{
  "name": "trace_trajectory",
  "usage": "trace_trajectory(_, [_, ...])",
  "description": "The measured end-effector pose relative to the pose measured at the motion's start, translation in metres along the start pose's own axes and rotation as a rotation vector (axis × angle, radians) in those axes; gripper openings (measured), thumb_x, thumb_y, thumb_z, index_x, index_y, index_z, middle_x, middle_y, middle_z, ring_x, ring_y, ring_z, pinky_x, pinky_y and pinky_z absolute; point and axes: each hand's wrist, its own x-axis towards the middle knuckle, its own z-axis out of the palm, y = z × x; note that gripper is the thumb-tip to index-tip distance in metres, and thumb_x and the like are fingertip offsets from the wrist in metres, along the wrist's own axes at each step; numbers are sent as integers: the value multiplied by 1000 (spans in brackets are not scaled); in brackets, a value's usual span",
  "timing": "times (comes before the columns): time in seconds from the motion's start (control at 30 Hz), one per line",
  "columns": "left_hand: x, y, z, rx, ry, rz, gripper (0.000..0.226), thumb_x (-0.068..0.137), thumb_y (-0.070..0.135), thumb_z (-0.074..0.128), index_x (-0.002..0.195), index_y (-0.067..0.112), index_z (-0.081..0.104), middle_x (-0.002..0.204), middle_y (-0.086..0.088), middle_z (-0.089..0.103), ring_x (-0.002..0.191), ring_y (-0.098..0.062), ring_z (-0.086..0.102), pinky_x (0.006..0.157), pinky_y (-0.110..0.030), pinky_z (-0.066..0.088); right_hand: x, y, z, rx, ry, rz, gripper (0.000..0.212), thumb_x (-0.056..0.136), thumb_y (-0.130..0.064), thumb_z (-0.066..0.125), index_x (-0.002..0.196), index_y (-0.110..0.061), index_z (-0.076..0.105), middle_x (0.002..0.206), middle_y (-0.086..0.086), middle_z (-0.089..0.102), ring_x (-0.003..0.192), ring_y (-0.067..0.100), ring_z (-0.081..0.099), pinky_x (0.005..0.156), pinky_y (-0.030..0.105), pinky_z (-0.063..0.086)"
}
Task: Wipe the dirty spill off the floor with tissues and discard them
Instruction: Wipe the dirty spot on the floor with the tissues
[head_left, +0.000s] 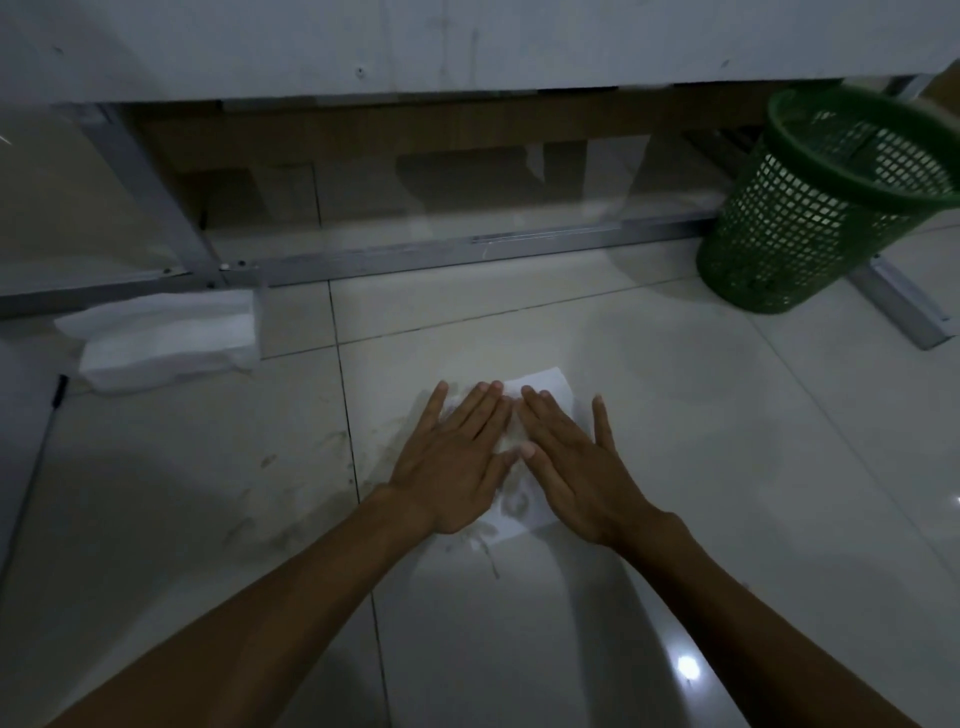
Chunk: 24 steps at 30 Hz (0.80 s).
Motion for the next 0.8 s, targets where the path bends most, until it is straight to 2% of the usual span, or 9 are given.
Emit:
trace_trajectory(0.1, [4,6,3,-3,14,74,70,106,53,10,163,14,0,172,-5,-5,158,-16,-9,126,-52,-7,-19,-4,2,12,60,98,76,103,-58,-10,163,-17,10,172,-3,4,158,9,-3,125,60,-8])
trace_trajectory(0.27, [6,4,10,-10,2,96,68,107,51,14,163,14,4,172,-3,0,159,-15,-4,126,-53,-9,-41,-3,13,-41,-64,150,75,100,-58,-12,163,-19,0,171,-5,-10,157,7,-15,124,61,-6])
trace_trajectory(0.37, [11,2,7,-19,47,110,64,108,48,13,163,15,12,172,-3,9,158,-13,5,126,-53,-7,-41,-4,11,4,-34,166,80,98,-62,-14,163,-19,2,172,-6,-7,157,6,-13,124,61,-7])
trace_trajectory(0.53, [32,-1,-2,-103,37,162,63,109,46,19,164,17,8,172,0,5,158,-10,1,127,-49,-9,-56,-15,11,50,36,308,75,100,-63,0,163,-22,-5,171,-6,-12,157,7,-16,125,56,-12])
trace_trajectory(0.67, [59,0,-9,-121,-53,254,61,111,40,21,164,18,1,172,2,-2,158,-8,-4,127,-44,-9,-76,-24,14,45,-5,414,78,98,-64,1,162,-22,-13,170,-5,-19,155,7,-22,124,54,-17])
trace_trajectory(0.8, [83,-3,-18,-116,-107,341,57,112,35,21,164,21,2,172,5,-1,157,-6,-4,128,-40,-9,-91,-30,18,0,-85,417,76,102,-60,7,160,-20,-21,169,-2,-25,153,8,-29,124,56,-16])
